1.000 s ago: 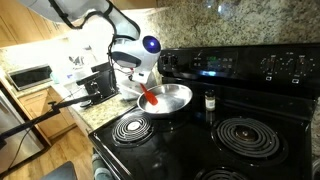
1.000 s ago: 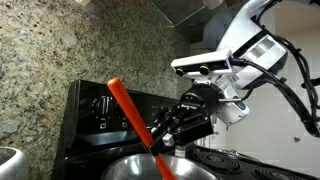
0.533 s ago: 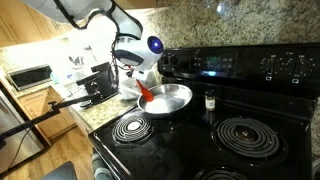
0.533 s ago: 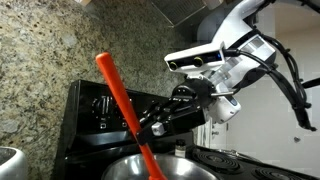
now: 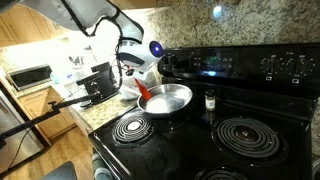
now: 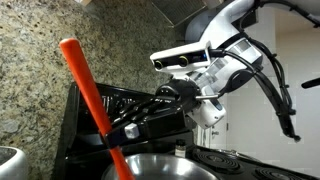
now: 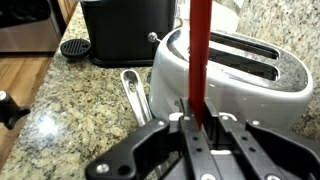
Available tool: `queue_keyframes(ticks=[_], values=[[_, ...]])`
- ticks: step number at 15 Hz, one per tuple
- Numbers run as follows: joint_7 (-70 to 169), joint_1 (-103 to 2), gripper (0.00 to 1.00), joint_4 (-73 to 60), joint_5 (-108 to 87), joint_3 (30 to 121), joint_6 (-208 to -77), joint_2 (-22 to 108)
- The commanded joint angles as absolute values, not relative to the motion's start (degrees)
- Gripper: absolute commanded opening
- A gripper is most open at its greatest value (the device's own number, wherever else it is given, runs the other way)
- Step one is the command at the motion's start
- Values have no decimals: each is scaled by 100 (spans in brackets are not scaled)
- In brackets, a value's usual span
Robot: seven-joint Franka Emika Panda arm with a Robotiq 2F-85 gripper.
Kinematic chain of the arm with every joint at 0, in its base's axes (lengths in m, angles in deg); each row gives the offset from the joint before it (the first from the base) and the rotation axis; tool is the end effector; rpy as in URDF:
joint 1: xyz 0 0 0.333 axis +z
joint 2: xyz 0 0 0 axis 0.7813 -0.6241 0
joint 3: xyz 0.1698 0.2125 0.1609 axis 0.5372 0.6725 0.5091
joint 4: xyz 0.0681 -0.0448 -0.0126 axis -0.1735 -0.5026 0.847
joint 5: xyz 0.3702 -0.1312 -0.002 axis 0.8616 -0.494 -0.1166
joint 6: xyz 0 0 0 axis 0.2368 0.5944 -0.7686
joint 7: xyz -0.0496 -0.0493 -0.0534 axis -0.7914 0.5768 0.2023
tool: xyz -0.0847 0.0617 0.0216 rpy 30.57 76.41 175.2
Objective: Take the red spoon and mix the content in the pot
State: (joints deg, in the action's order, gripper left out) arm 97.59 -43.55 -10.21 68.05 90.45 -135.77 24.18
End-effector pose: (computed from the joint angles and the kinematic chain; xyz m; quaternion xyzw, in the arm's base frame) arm 0.6502 0.2325 0.2663 -0.6031 0.6061 0.3290 0.4009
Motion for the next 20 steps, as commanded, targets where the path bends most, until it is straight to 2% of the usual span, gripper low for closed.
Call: queue_keyframes(ticks=[1,8,20], values=[[9242,-4280,4,-583,7118,8983,-13592,2221],[8307,-4365,4,-81,7855,8997,-13492,2134],[8536,-4485,4,428,8089,8686,-13711,1690]])
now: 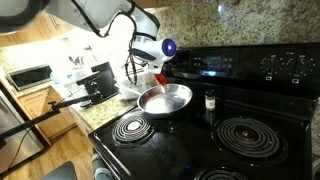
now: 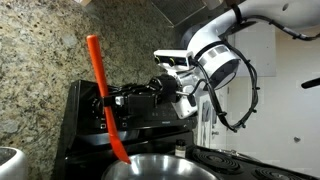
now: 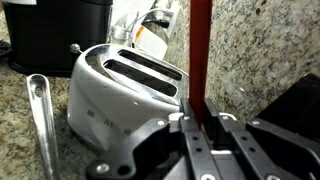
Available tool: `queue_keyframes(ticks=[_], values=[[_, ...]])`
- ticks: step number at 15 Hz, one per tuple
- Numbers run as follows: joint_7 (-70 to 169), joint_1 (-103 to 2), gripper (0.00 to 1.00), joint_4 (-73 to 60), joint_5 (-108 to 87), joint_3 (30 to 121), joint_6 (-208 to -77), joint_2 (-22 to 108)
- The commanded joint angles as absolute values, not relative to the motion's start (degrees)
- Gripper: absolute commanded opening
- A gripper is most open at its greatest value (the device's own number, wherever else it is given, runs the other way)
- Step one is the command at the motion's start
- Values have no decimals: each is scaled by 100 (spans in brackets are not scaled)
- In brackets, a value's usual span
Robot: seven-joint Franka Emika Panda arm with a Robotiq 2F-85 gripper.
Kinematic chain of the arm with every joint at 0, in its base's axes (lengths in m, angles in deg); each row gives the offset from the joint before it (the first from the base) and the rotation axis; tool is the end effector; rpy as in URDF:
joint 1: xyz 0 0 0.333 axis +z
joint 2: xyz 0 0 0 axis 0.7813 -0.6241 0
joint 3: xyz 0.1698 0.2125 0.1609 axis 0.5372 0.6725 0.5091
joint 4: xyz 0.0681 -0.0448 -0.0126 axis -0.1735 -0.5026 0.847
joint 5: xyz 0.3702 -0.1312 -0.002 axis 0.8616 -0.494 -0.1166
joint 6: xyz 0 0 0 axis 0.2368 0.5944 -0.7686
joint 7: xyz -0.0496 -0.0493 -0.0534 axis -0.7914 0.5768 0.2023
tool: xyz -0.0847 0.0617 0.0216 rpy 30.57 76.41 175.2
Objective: Take the red spoon and mix the content in the pot
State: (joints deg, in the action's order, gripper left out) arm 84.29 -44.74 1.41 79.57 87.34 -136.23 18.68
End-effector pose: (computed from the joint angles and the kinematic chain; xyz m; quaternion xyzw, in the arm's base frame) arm 0.7156 0.1914 0.2914 -0.5816 0.5652 0.2537 0.5272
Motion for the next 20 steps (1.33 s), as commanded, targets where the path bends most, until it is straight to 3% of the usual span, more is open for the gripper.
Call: queue_keyframes(ticks=[1,20], values=[[8580,-4515,4,475,8086,8677,-13698,1635],[9072,-5095,4,568,8131,8370,-13897,1300]])
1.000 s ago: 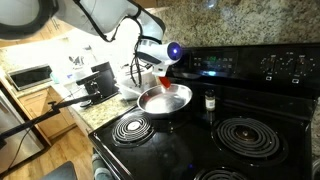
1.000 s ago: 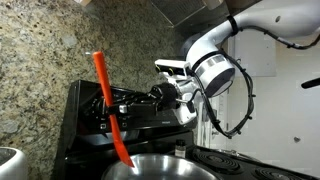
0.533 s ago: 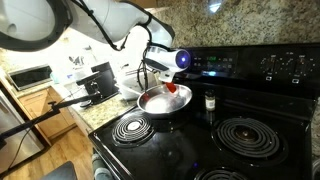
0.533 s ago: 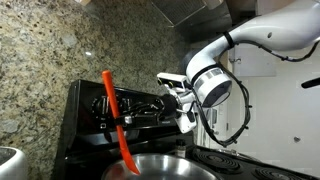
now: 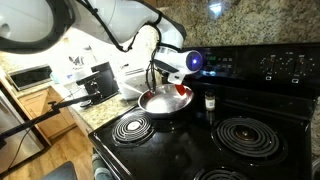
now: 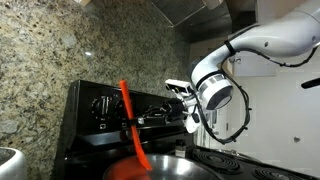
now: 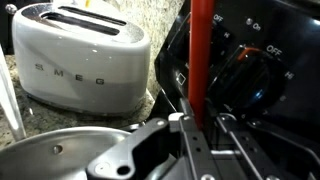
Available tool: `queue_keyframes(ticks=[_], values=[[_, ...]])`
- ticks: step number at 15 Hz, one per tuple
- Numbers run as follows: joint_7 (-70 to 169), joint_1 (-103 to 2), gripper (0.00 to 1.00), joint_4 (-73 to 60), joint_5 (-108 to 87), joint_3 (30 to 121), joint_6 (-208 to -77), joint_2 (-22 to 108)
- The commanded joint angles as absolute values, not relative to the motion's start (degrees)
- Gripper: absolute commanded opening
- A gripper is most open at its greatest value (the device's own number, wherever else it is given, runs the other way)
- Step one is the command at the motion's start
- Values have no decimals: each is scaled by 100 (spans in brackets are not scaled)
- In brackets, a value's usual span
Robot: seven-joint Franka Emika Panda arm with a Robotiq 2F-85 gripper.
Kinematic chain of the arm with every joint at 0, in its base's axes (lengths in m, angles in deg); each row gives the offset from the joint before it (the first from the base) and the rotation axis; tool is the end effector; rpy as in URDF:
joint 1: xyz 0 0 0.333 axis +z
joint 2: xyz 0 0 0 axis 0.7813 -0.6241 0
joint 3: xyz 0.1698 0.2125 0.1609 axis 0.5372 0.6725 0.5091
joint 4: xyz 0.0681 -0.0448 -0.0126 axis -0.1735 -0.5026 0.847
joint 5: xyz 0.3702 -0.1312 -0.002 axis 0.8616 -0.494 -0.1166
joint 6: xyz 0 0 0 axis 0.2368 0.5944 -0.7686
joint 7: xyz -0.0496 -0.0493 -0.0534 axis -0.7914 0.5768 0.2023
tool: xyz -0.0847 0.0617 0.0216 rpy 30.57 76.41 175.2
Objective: Take the red spoon and mix the content in the pot
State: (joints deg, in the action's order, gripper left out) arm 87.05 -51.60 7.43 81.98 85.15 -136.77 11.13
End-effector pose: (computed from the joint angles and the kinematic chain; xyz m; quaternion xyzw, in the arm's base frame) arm 0.7532 0.0793 0.2408 -0.5046 0.6370 0.2279 0.5364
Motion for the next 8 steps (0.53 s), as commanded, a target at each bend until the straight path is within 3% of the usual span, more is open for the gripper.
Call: queue_keyframes(ticks=[1,8], values=[[9232,-5095,4,513,8066,8339,-13858,1330],[10156,-5034,4,226,7362,8176,-13752,1523]])
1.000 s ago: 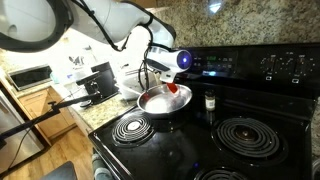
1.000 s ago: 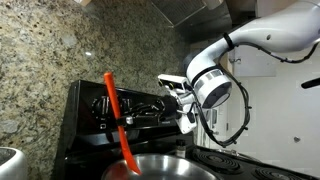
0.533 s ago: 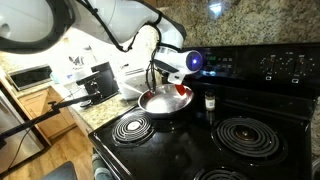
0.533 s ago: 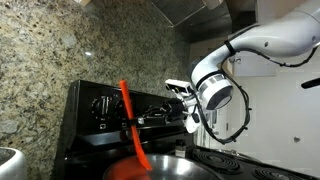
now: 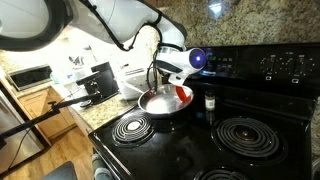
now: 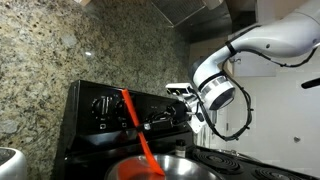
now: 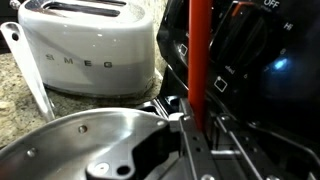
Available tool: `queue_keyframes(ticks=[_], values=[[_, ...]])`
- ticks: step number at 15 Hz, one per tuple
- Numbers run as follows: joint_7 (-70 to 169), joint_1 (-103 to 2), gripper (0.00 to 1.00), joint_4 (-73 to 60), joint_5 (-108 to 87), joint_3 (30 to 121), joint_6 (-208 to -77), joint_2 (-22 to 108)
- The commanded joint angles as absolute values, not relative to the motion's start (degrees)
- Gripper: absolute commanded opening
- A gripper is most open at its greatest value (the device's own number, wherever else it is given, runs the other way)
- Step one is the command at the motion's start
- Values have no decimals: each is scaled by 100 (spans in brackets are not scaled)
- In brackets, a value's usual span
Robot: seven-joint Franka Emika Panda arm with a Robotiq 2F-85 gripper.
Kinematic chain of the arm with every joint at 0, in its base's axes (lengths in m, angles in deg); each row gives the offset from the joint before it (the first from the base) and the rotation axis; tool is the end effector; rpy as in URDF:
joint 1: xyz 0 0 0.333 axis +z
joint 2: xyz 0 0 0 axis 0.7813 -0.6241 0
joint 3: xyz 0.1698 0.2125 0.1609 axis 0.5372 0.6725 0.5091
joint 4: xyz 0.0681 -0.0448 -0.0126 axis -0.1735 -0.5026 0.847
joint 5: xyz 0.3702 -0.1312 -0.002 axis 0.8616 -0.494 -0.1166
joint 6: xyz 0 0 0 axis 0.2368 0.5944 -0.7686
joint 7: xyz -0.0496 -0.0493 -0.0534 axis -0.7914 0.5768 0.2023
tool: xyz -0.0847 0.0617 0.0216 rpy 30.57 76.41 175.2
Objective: Take the red spoon and mix the content in the pot
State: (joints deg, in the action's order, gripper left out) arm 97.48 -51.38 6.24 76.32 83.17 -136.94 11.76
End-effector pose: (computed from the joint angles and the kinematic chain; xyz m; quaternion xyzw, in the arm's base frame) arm 0.7489 0.0622 0.2353 -0.4842 0.6858 0.2493 0.4827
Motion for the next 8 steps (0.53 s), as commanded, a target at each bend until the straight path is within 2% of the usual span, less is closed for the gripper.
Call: queue_keyframes(ticks=[1,8], values=[[10294,-5013,4,148,7184,8139,-13695,1573],[10849,-4905,4,-227,6160,8052,-13630,1834]])
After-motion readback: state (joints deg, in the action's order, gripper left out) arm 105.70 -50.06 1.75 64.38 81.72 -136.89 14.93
